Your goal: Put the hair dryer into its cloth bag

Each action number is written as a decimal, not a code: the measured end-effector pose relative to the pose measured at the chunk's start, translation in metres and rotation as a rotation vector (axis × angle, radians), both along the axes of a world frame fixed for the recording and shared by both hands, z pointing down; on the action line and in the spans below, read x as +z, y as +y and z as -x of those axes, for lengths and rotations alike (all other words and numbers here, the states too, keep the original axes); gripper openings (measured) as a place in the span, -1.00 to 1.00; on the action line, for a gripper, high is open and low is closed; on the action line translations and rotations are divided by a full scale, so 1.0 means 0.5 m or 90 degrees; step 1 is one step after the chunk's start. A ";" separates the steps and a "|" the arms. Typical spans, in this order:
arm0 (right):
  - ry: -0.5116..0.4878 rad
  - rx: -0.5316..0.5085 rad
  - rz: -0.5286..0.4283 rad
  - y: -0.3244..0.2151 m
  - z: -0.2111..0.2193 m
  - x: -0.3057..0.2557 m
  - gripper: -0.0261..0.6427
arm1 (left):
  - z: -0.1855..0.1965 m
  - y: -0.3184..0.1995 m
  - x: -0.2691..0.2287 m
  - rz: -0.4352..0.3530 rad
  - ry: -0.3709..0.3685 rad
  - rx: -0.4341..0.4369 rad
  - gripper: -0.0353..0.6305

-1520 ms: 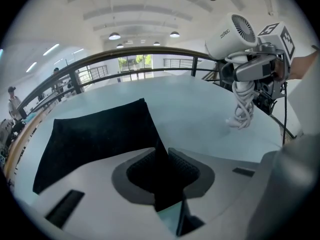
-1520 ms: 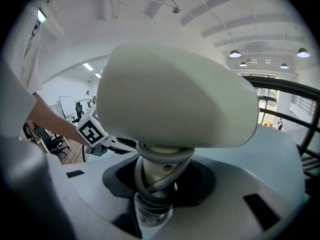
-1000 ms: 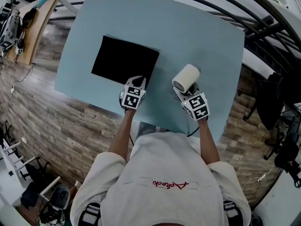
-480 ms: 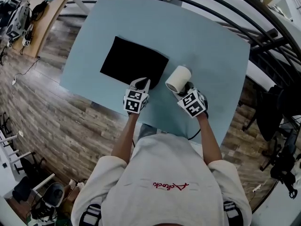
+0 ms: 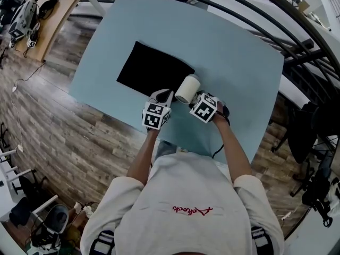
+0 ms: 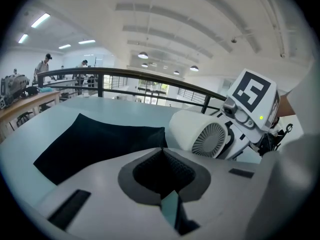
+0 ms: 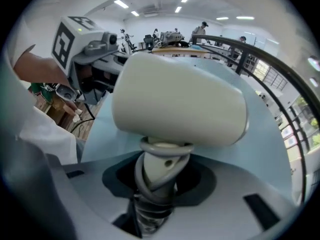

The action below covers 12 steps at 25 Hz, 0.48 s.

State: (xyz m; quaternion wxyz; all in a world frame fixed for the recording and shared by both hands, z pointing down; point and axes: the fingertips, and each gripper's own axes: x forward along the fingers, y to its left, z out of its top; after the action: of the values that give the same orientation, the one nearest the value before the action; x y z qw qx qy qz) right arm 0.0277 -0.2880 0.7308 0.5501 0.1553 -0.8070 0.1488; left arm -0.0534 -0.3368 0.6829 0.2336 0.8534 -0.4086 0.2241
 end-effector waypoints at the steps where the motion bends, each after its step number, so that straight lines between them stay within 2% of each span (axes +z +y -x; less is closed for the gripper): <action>1: 0.010 -0.006 0.010 -0.001 0.003 0.008 -0.43 | 0.000 0.001 -0.002 -0.001 0.001 0.000 -0.85; 6: 0.046 -0.025 0.058 -0.001 0.014 0.037 -0.43 | 0.013 -0.003 -0.006 -0.003 0.014 -0.010 -0.86; 12: 0.102 -0.061 0.083 -0.002 0.020 0.060 -0.43 | 0.019 0.003 -0.015 -0.008 0.023 0.004 -0.86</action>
State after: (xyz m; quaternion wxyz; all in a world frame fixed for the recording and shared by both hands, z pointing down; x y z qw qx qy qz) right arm 0.0178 -0.2889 0.7609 0.6282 0.0921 -0.7554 0.1617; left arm -0.0628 -0.3351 0.6754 0.2347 0.8600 -0.4030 0.2071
